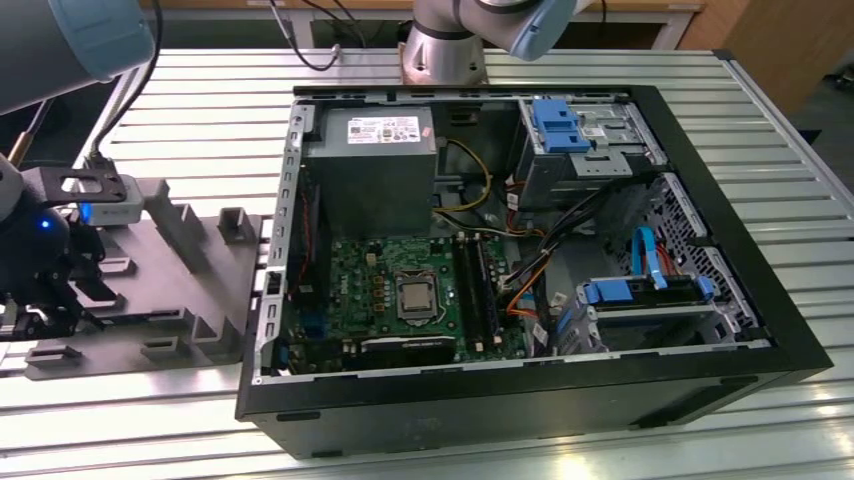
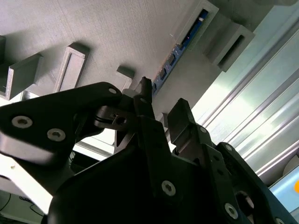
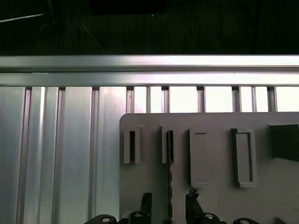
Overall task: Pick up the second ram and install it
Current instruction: 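Pick up the second ram and move it above second insertion slot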
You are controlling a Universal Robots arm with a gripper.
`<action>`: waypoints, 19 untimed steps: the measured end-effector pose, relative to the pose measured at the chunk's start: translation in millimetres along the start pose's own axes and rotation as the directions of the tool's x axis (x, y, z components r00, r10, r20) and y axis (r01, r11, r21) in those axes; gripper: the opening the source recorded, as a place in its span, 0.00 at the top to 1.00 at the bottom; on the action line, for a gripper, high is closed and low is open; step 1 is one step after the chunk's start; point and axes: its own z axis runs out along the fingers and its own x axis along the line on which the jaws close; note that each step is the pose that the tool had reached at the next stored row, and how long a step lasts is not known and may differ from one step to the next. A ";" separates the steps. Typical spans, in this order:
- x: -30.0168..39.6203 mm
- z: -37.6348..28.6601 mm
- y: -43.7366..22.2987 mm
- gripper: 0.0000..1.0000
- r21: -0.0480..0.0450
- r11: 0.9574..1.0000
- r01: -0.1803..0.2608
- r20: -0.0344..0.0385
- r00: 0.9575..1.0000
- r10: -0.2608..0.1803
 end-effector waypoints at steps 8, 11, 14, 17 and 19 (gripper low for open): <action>0.0 0.0 0.0 0.58 0.000 1.000 0.002 0.000 1.000 -0.002; 0.0 0.8 -0.1 0.58 0.000 1.000 0.002 0.000 1.000 -0.002; 0.0 1.7 -0.1 0.58 0.000 1.000 0.002 0.000 1.000 -0.002; 0.0 3.5 -0.2 0.58 0.000 1.000 0.002 0.000 1.000 -0.002; 0.1 4.7 -0.2 0.58 0.000 1.000 0.002 -0.001 1.000 -0.002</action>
